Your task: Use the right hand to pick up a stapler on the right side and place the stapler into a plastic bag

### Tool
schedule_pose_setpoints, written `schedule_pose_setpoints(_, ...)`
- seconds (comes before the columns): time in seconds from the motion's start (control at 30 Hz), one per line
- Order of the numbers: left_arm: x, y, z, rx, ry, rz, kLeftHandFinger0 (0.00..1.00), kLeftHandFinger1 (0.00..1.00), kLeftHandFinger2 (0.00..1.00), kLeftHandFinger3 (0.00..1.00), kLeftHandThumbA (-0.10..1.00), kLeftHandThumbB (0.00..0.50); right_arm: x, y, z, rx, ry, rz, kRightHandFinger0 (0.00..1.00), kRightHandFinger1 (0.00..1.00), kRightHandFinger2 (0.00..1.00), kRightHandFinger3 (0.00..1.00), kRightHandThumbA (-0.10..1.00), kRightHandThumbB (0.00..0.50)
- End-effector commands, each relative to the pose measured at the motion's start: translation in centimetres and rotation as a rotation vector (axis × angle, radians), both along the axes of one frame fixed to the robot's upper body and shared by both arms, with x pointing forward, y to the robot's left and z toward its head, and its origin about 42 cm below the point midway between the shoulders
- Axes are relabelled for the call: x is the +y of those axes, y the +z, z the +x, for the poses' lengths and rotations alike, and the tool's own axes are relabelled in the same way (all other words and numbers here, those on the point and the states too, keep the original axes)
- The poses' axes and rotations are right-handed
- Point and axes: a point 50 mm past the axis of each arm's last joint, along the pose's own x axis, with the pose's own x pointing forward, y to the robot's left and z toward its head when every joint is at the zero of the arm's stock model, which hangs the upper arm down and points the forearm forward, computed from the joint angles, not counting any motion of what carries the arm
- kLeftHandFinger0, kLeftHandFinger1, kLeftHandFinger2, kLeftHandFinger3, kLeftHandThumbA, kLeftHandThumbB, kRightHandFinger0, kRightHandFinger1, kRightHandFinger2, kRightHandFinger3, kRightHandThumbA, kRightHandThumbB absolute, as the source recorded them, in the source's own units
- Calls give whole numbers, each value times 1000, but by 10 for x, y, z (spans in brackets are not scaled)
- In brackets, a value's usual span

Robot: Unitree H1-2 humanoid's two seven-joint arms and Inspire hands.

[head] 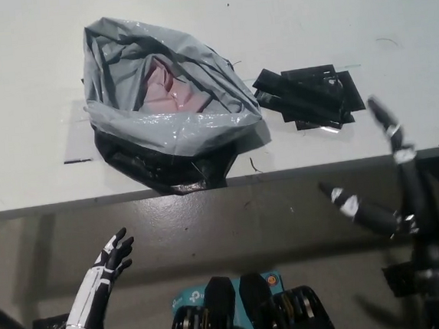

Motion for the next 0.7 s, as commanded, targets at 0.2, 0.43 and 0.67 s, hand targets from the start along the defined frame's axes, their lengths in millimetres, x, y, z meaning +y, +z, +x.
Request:
schedule_pose_setpoints(0.2,1,21,2,-115,-48,9,1000,1000,1000,1000,1000,266,2,190,103,73,142,-387,1000,1000,1000,1000,878,329)
schedule_pose_setpoints(0.43,0,21,2,-107,-45,17,1000,1000,1000,1000,1000,288,40,190,185,342,99,-648,1000,1000,1000,1000,991,367)
schedule_pose_setpoints(0.67,-1,23,3,-110,-49,21,1000,1000,1000,1000,1000,286,70,158,237,522,51,-744,1000,1000,1000,1000,923,370)
